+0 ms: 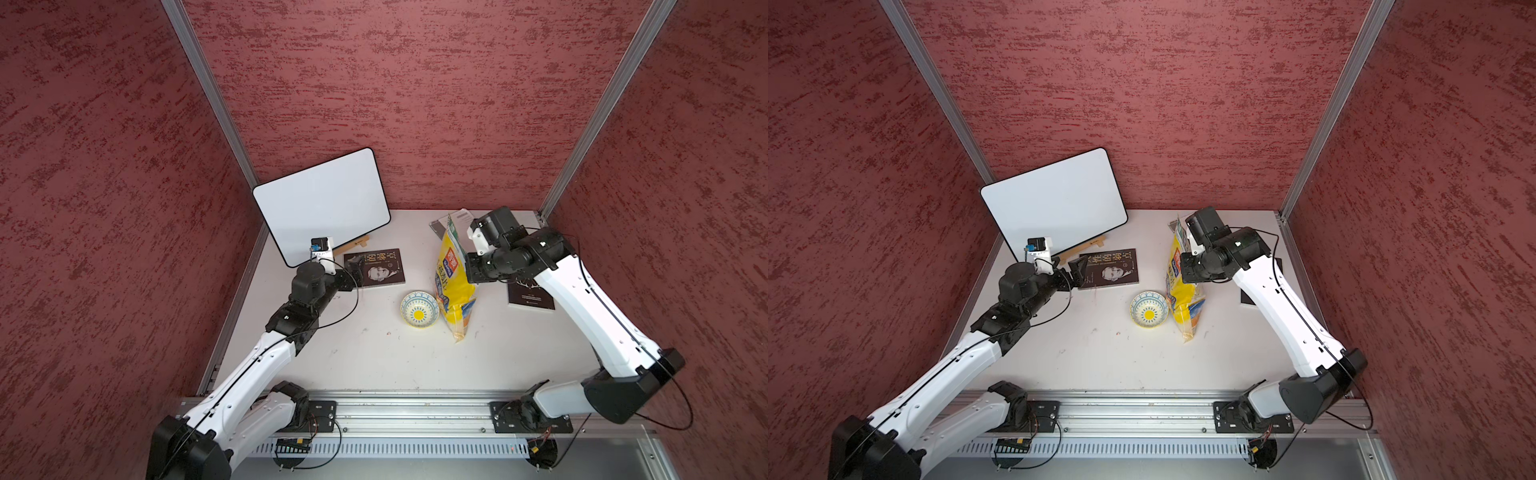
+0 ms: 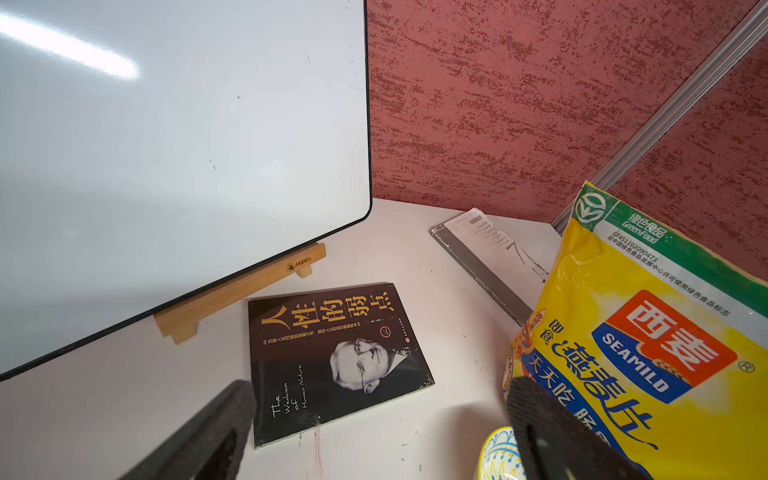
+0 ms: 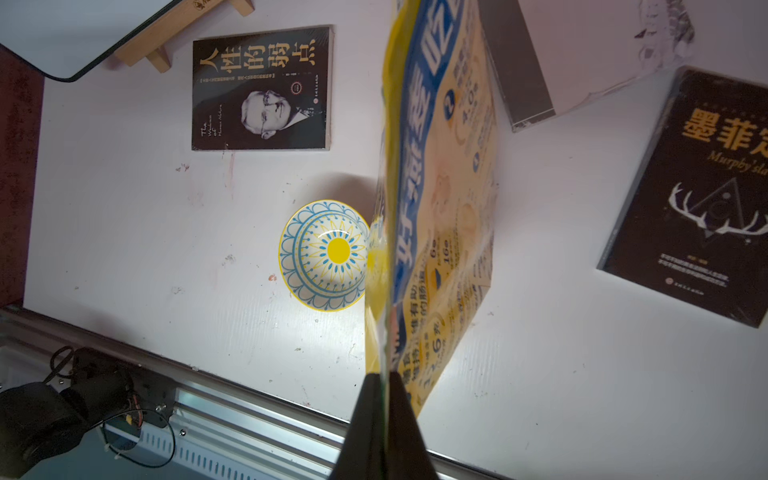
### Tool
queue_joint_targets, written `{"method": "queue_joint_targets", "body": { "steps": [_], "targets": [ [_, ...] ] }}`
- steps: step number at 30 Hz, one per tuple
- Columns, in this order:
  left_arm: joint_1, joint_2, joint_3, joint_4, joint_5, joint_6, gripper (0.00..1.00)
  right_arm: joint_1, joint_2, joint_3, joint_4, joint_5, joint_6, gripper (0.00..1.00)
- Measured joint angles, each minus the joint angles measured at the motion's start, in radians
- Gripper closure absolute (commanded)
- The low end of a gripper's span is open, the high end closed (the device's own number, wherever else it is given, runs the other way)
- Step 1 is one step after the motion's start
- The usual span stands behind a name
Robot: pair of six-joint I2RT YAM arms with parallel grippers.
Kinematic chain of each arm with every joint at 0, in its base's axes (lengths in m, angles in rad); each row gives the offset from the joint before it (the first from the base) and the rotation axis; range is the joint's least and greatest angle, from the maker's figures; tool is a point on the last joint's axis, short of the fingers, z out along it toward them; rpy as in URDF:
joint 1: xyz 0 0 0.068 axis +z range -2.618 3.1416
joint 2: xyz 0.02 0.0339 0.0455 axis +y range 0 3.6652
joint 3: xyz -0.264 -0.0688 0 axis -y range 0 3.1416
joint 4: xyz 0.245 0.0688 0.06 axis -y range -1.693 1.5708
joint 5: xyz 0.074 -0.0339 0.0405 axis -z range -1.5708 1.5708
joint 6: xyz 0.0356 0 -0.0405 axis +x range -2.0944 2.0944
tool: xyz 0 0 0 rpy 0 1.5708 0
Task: Pour the oats into the breakfast bowl
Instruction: Move the oats bag to the center of the board, then open the oats bag at the center of the board.
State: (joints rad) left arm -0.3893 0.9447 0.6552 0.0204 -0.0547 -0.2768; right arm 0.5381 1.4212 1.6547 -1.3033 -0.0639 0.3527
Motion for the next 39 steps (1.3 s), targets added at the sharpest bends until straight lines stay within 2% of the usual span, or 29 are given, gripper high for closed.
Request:
{"method": "queue_joint_targets", "body": {
  "steps": [3, 6, 8, 14, 20, 28, 35, 39],
  "targets": [
    [-0.027, 0.011, 0.018, -0.006, -0.007, 0.005, 0.00, 0.023, -0.010, -0.008, 0.022, -0.018, 0.016, 0.70],
    [-0.069, 0.024, 0.039, -0.010, -0.014, 0.013, 0.00, 0.027, -0.023, -0.009, 0.045, -0.023, 0.010, 0.59],
    [-0.099, 0.031, 0.047, -0.009, -0.019, 0.016, 0.00, 0.014, -0.038, -0.008, 0.054, -0.029, 0.002, 0.57],
    [-0.205, 0.090, 0.061, 0.013, -0.029, 0.019, 0.00, -0.120, -0.045, 0.076, 0.056, -0.078, -0.046, 0.59],
    [-0.315, 0.214, 0.114, 0.075, -0.045, 0.023, 0.00, -0.227, 0.064, 0.212, 0.055, -0.156, -0.092, 0.66],
    [-0.411, 0.364, 0.175, 0.139, -0.060, 0.052, 0.00, -0.263, 0.203, 0.251, 0.042, -0.239, -0.106, 0.64],
    [-0.422, 0.380, 0.176, 0.180, -0.064, 0.065, 0.00, -0.263, 0.218, 0.252, 0.007, -0.243, -0.121, 0.75],
    [-0.424, 0.380, 0.176, 0.188, -0.071, 0.065, 0.00, -0.263, 0.218, 0.252, -0.006, -0.243, -0.125, 0.76]
  ]
}}
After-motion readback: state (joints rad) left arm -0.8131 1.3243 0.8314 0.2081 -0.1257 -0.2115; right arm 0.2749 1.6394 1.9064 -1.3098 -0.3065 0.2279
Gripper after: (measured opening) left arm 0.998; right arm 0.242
